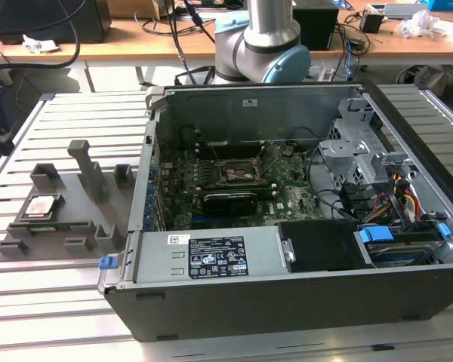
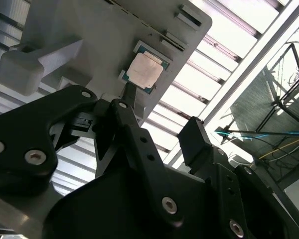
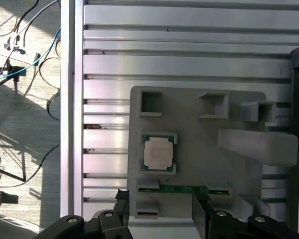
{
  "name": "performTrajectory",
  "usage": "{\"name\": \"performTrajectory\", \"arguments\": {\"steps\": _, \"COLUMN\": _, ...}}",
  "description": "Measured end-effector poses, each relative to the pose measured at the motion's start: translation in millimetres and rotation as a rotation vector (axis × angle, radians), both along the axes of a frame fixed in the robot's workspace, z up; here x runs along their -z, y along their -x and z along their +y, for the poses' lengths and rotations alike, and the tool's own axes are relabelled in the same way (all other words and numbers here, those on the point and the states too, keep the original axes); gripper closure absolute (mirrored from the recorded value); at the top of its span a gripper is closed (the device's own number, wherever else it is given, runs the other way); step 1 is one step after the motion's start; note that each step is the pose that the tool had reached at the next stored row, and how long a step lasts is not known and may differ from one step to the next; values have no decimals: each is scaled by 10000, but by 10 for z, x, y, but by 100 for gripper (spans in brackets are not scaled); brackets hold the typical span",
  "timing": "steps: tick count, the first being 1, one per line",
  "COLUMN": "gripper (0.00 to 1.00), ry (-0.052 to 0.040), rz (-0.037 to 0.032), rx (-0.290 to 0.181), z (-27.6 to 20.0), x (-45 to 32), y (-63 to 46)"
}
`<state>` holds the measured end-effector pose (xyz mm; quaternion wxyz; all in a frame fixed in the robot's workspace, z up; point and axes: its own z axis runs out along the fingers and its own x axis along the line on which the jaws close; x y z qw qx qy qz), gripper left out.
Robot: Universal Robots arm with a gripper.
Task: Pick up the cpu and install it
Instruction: 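Pick up the cpu and move it towards the insertion slot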
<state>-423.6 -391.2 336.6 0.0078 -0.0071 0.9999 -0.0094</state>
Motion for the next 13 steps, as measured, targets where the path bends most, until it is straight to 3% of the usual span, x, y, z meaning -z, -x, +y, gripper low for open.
{"name": "performTrajectory", "arguments": {"steps": 13, "gripper": 38, "ry": 0, "rz": 1, "rx": 0, "z": 0, "x": 177, "y": 0}}
